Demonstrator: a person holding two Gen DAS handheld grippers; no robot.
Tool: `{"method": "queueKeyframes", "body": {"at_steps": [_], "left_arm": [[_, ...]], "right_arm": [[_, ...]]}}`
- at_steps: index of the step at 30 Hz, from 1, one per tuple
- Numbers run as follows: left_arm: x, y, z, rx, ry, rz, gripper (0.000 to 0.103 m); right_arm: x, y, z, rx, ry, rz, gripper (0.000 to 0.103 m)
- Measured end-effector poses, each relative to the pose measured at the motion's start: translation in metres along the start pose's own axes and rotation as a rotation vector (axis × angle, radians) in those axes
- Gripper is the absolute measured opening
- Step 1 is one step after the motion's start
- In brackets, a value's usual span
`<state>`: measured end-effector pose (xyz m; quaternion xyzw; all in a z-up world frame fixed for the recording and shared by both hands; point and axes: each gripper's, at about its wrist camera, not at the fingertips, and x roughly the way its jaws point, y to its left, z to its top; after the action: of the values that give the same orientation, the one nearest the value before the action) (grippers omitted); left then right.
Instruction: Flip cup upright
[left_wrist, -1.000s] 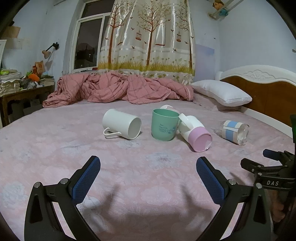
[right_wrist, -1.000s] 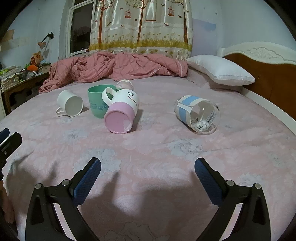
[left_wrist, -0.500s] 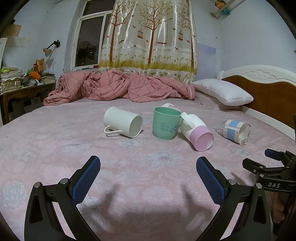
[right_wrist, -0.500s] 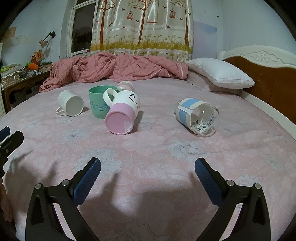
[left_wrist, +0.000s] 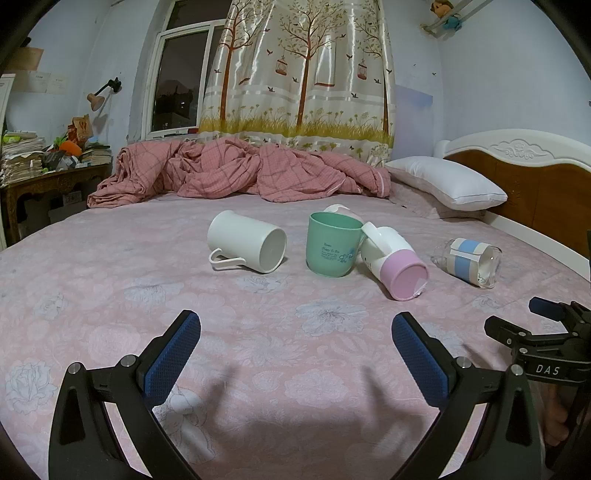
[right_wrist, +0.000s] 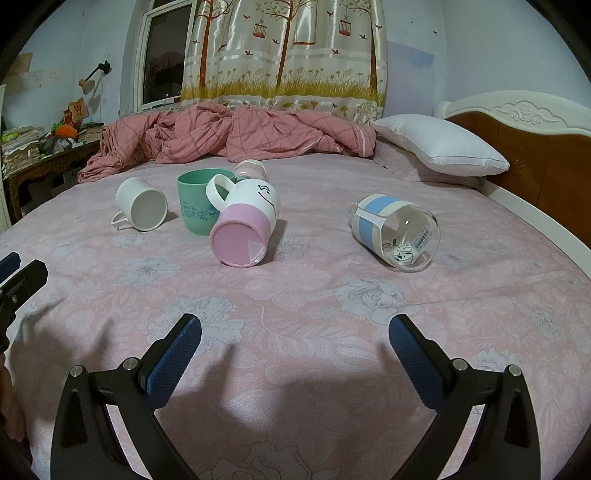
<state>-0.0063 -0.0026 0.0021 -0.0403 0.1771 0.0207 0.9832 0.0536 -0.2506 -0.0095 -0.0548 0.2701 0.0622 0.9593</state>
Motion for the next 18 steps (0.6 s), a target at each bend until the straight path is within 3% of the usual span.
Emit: {"method": "queueKeyframes", "body": {"at_steps": [18], "left_arm": [[0.0069, 0.0054, -0.0059, -0.004, 0.0, 0.007, 0.103]], "right_arm": [[0.0084, 0.0002, -0.0018, 0.002, 0.047, 0.034, 0.103]]}}
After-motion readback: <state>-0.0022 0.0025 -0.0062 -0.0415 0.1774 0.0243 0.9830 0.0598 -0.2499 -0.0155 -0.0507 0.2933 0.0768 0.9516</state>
